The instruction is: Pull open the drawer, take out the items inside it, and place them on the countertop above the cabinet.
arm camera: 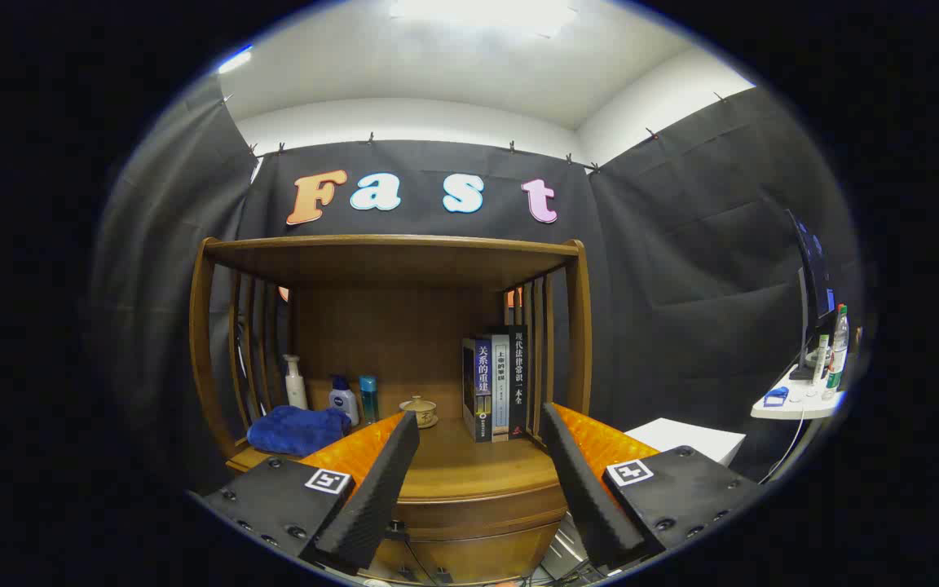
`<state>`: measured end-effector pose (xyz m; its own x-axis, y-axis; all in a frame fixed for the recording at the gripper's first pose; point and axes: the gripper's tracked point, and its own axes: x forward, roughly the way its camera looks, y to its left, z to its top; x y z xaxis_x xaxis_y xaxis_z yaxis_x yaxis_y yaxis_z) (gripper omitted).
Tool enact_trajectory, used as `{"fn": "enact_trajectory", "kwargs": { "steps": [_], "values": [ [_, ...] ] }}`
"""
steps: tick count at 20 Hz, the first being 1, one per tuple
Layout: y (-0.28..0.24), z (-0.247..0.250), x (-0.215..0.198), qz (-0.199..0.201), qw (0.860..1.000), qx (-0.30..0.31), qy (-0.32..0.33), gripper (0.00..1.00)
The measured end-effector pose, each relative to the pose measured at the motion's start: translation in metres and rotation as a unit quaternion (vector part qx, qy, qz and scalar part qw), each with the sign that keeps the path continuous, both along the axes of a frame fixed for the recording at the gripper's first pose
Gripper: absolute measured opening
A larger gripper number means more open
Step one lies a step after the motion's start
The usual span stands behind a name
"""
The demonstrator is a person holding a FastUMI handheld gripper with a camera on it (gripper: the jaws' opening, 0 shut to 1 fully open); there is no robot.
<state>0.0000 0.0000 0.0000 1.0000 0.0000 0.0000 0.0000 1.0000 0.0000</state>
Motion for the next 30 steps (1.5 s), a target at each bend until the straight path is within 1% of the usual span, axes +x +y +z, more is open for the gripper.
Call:
{"fn": "enact_trajectory", "kwargs": {
  "steps": [19, 25, 30],
  "values": [
    [0.017, 0.004, 0.005, 0.012, 1.0, 0.007, -0.005, 0.98],
    [0.031, -0.023, 0.008, 0.024, 1.0, 0.014, -0.002, 0.98],
    [0.054, -0.067, 0.015, 0.053, 0.998, 0.028, -0.01, 0.98]
  ]
}}
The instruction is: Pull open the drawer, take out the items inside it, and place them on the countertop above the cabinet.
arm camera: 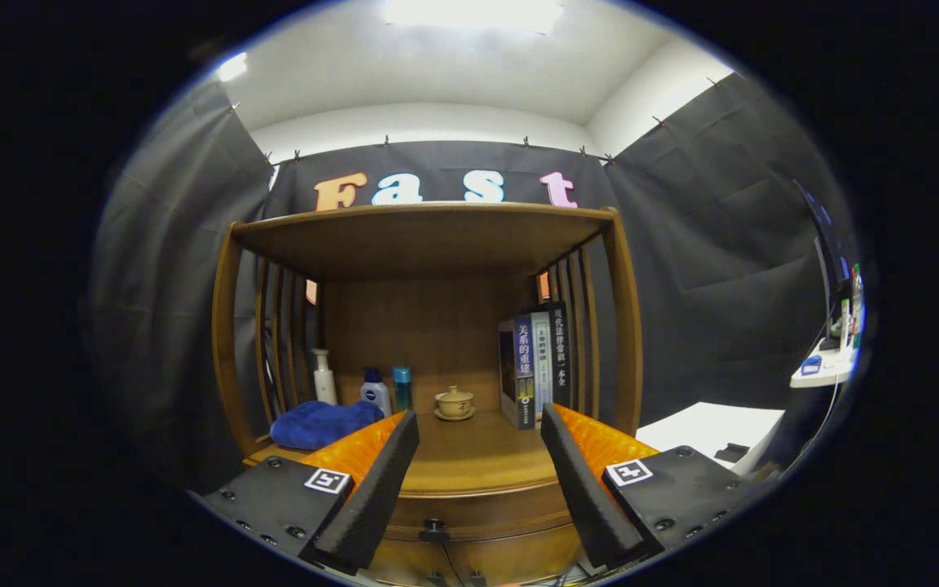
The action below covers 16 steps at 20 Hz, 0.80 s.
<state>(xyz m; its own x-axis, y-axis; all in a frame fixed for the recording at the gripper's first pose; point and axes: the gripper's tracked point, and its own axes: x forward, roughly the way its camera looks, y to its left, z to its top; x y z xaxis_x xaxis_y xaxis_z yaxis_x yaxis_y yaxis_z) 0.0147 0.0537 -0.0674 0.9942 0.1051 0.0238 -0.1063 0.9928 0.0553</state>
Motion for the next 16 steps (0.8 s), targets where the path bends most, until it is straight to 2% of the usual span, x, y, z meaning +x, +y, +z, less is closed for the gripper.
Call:
{"fn": "enact_trajectory", "kwargs": {
  "steps": [3, 7, 13, 16],
  "values": [
    [0.013, -0.035, 0.011, 0.015, 1.0, -0.006, 0.005, 0.98],
    [0.027, -0.092, 0.028, 0.031, 0.999, 0.0, 0.044, 0.98],
    [0.042, -0.143, 0.041, 0.045, 0.998, 0.012, 0.044, 0.98],
    [0.052, -0.181, 0.05, 0.052, 0.996, 0.001, 0.075, 0.99]
  ]
}}
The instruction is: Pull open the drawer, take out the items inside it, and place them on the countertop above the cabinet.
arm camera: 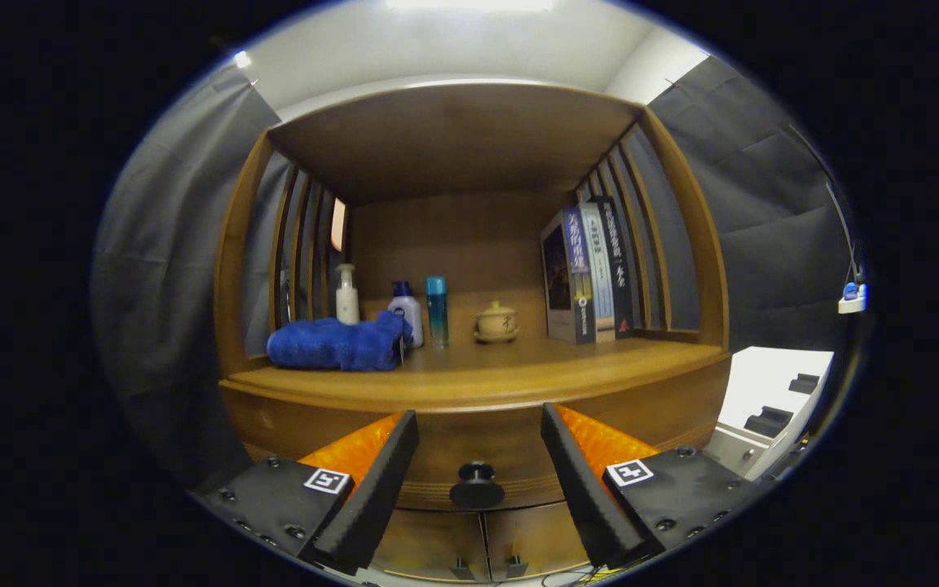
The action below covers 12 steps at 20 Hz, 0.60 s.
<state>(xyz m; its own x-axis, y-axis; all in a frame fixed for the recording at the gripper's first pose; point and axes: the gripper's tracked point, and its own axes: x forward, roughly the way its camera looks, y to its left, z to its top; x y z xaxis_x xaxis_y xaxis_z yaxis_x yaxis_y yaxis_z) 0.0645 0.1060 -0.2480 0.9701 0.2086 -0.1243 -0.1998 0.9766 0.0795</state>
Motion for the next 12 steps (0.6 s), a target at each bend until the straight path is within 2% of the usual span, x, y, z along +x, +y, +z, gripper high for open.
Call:
{"fn": "enact_trajectory", "kwargs": {
  "steps": [5, 12],
  "values": [
    [0.004, -0.042, 0.008, 0.0, 0.999, 0.012, 0.038, 0.99],
    [0.003, -0.066, 0.017, 0.003, 0.998, 0.003, 0.062, 0.72]
  ]
}}
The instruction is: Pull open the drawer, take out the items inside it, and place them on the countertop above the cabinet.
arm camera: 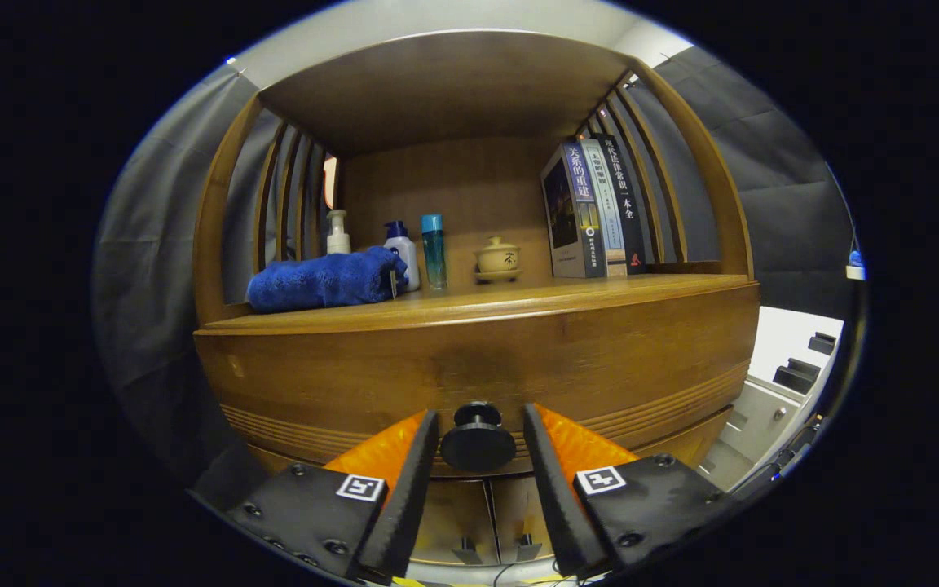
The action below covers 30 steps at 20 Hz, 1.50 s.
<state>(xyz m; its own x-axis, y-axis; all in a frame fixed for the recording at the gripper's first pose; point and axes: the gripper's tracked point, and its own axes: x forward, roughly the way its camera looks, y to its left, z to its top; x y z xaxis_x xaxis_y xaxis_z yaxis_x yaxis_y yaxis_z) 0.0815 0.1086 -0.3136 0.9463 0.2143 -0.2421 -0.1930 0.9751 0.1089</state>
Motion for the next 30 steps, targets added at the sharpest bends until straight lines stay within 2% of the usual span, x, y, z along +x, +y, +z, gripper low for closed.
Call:
{"fn": "enact_trajectory", "kwargs": {
  "steps": [5, 13, 30],
  "values": [
    [0.0, -0.006, 0.003, -0.001, 1.0, -0.005, 0.011, 0.53],
    [-0.004, -0.007, 0.0, -0.013, 0.999, -0.029, 0.016, 0.39],
    [-0.016, -0.001, -0.057, -0.019, 0.999, -0.016, 0.028, 0.39]
  ]
}}
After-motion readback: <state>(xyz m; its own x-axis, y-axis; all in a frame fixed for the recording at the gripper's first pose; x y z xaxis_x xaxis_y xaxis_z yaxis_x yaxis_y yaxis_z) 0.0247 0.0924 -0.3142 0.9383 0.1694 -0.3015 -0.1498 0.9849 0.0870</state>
